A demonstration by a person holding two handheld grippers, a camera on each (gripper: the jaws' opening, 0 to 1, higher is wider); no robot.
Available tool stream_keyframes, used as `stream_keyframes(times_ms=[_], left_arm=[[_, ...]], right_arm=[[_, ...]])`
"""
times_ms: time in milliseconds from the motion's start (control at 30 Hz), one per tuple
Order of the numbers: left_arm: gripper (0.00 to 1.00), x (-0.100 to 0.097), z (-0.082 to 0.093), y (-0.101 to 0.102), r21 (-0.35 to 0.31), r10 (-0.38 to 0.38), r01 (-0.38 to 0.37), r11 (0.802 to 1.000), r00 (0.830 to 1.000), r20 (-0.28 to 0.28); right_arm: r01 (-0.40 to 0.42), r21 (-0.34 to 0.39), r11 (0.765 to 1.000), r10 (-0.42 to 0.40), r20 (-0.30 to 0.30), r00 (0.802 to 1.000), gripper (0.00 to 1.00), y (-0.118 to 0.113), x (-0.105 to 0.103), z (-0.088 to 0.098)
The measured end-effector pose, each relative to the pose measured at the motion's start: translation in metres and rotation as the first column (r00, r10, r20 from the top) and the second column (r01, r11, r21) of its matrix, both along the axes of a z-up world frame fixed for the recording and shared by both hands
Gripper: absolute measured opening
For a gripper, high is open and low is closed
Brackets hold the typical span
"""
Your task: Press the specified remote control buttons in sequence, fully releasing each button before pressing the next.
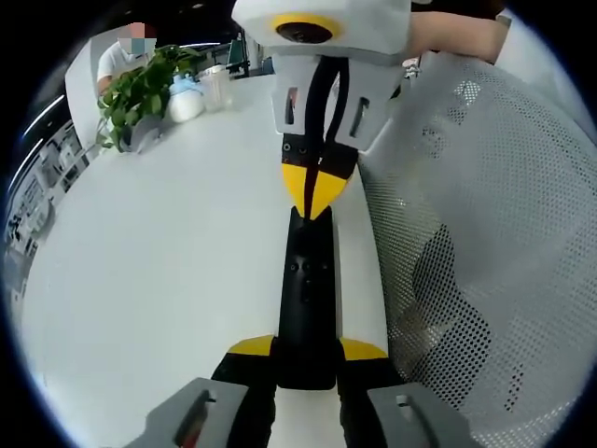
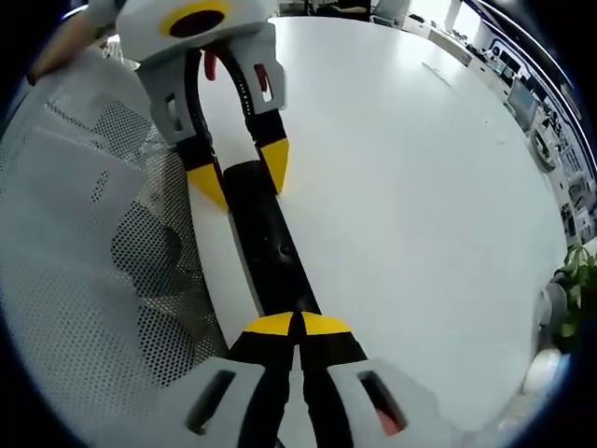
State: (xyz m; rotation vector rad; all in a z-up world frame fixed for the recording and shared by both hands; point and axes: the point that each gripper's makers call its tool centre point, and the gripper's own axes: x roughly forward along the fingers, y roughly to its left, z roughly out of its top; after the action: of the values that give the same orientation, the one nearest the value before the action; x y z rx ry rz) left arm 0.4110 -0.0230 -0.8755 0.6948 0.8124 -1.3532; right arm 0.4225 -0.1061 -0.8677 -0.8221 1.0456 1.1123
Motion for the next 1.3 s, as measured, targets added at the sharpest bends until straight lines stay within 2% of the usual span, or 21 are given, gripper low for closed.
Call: stream_keyframes(times_ms=[467, 1300], left_arm=[[0.24, 0.0000, 0.0001, -0.0004, 0.000, -0.001, 0.001, 1.000, 1.000, 0.000], [0.24, 0.0002, -0.0001, 0.0001, 0.004, 0.003, -0.003, 1.000, 1.000, -0.001]], right_arm=[[-0.013, -0.010, 1.000, 0.013, -0.003, 1.000, 0.00, -0.0003, -0.0001, -0.0008], [0.024, 0.009, 1.000, -0.024, -0.014, 1.000, 0.00, -0.0003, 0.0001, 0.0004]])
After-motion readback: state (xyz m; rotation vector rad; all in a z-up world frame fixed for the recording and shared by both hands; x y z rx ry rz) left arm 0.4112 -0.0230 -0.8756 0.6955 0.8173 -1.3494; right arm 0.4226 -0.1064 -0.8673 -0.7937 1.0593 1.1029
